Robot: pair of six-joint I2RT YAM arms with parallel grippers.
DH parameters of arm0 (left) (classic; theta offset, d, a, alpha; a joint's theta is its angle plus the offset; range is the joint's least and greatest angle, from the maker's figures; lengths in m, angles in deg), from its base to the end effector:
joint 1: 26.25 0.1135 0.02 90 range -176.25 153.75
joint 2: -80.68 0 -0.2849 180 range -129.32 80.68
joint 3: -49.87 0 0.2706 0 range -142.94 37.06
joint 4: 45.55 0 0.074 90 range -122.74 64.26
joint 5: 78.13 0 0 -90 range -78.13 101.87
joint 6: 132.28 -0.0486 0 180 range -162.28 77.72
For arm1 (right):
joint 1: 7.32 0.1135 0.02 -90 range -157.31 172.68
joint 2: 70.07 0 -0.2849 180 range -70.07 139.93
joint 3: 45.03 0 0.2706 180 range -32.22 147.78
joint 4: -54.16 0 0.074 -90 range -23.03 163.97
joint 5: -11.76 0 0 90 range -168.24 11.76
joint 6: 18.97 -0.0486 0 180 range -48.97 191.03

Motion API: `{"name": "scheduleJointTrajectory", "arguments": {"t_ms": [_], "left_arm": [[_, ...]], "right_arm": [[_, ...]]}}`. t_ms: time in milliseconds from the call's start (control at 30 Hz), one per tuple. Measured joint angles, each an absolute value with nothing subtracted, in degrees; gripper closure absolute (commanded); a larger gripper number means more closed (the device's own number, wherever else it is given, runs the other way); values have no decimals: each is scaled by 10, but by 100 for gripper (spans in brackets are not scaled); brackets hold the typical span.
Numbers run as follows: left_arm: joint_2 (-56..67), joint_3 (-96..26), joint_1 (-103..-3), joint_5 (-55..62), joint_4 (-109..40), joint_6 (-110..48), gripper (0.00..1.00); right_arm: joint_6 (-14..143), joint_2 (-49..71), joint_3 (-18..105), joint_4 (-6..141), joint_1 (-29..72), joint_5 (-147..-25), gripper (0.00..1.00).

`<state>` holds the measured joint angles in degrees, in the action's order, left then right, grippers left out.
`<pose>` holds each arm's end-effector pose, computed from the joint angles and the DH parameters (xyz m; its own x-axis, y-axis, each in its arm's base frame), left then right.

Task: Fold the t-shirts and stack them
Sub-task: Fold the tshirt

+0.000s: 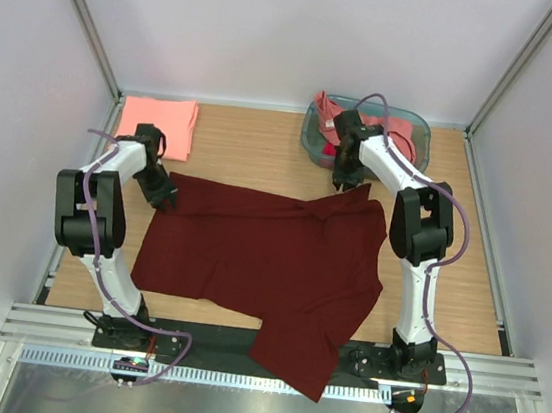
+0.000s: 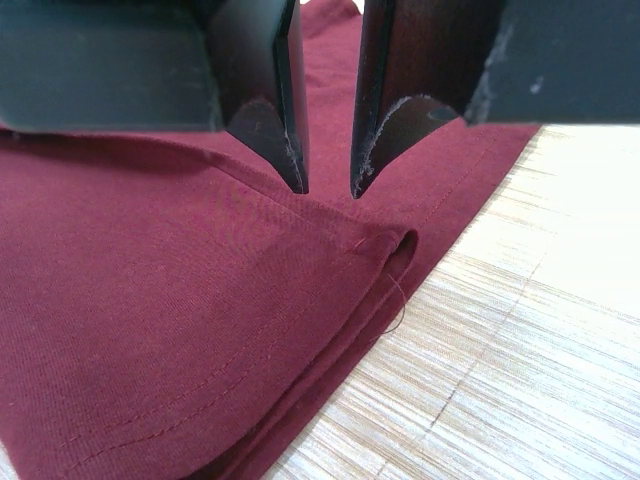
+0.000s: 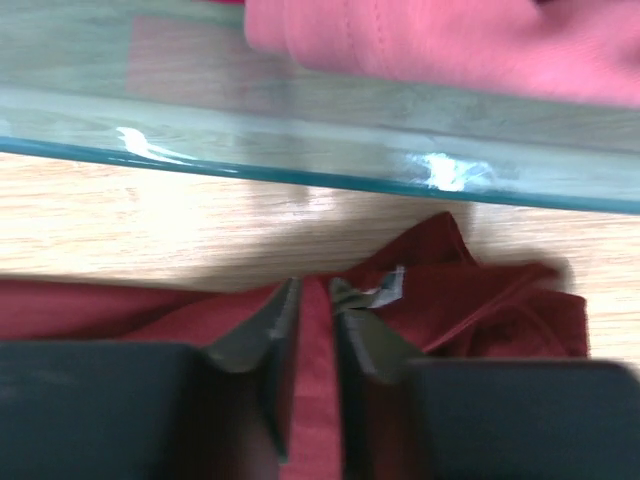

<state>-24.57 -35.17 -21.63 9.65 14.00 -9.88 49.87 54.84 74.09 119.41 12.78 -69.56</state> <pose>0.3696 0.0280 0.1743 -0.7887 -0.6009 -0.1297 -0.5877 0.7989 -0.1274 0.4645 0.1622 0.2044 -0.9343 0.0381 -0.3545 0.0467 0.9988 -0.0158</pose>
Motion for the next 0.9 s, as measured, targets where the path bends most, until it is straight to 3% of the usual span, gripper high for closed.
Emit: {"name": "scheduleJointTrajectory", "arguments": {"t_ms": [100,233,300,367,433,533,600,800,900], "left_arm": [[-246,-352,-216,97,140,-99,76],[-246,-353,-216,96,140,-99,76],[-246,-353,-216,96,140,-99,76],[-246,-353,-216,96,140,-99,76],[-246,-353,-216,96,139,-99,76],[-246,-353,-216,95,140,-99,76],[-246,-353,-217,93,140,-99,76],[-250,-359,-217,92,140,-99,76],[-251,-359,-217,92,140,-99,76]], "right_arm": [[503,547,749,1199,127,-698,59],[512,521,726,1200,132,-704,53],[512,488,697,1204,140,-716,67],[504,447,657,1195,152,-752,96],[480,410,608,1170,162,-797,97],[435,382,533,1123,174,-862,86],[417,384,504,1106,175,-882,84],[390,393,475,1089,169,-886,66],[387,394,474,1077,168,-879,64]]}}
